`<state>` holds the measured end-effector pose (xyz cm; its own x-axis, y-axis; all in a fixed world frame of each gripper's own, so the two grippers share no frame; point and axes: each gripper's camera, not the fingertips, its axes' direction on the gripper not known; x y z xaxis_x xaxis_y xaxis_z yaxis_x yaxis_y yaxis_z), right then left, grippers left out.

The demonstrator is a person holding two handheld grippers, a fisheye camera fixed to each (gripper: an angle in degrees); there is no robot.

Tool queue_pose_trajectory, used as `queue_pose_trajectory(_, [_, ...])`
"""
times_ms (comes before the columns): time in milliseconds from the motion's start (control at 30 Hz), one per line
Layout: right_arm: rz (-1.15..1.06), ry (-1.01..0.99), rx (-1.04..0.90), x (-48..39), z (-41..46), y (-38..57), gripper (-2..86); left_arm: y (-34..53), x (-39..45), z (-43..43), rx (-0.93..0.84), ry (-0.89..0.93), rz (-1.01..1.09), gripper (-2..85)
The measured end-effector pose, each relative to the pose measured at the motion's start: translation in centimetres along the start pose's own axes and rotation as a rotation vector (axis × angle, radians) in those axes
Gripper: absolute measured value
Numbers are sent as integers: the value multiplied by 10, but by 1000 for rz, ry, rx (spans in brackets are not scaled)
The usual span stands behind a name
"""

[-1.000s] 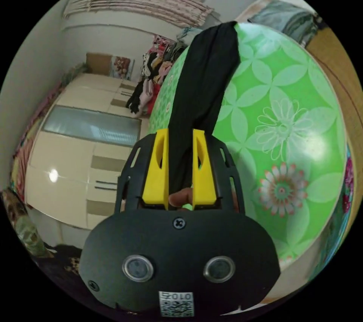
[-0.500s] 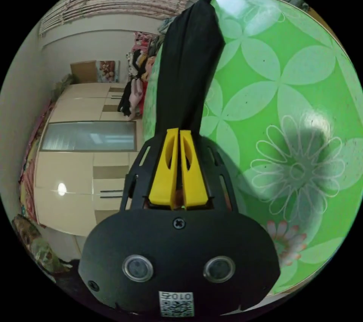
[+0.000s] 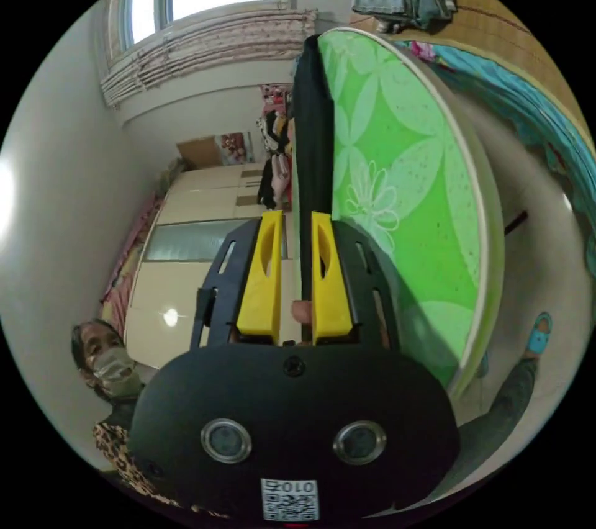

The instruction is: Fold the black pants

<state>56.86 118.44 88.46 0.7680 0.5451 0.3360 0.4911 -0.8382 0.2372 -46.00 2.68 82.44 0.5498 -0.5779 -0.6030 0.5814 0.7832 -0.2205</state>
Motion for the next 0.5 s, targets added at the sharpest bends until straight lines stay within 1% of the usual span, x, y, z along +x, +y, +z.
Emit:
queue_pose_trajectory(33, [-23, 92, 39, -6, -6, -5, 84, 2, 0, -2, -4, -22, 11, -2])
queue_pose_trajectory(100, [-48, 205, 91, -15, -12, -19, 89, 5, -2, -5, -7, -39, 22, -2])
queue_pose_trajectory(167, [-83, 274, 83, -24, -6, -39, 96, 6, -7, -6, 3, -29, 15, -2])
queue_pose_trajectory(233, [-158, 470, 71, -41, 13, -69, 103, 6, -10, -6, -1, -31, 17, -2])
queue_pose_trajectory(267, [-176, 502, 70, -45, 17, -76, 104, 7, -13, -6, 1, -25, 15, -2])
queue_pose_trajectory(333, [-230, 635, 67, -59, 39, -105, 101, 7, -17, -6, 1, -19, 12, -2])
queue_pose_trajectory(400, [-254, 704, 33, -61, 60, -124, 90, 7, -20, -6, 1, -18, 13, -2])
queue_pose_trajectory(433, [-249, 746, 8, -57, 73, -134, 70, 8, -22, -5, -1, -25, 17, -2])
queue_pose_trajectory(500, [-250, 767, -16, -54, 85, -142, 43, 8, -22, -5, -7, -44, 29, -2])
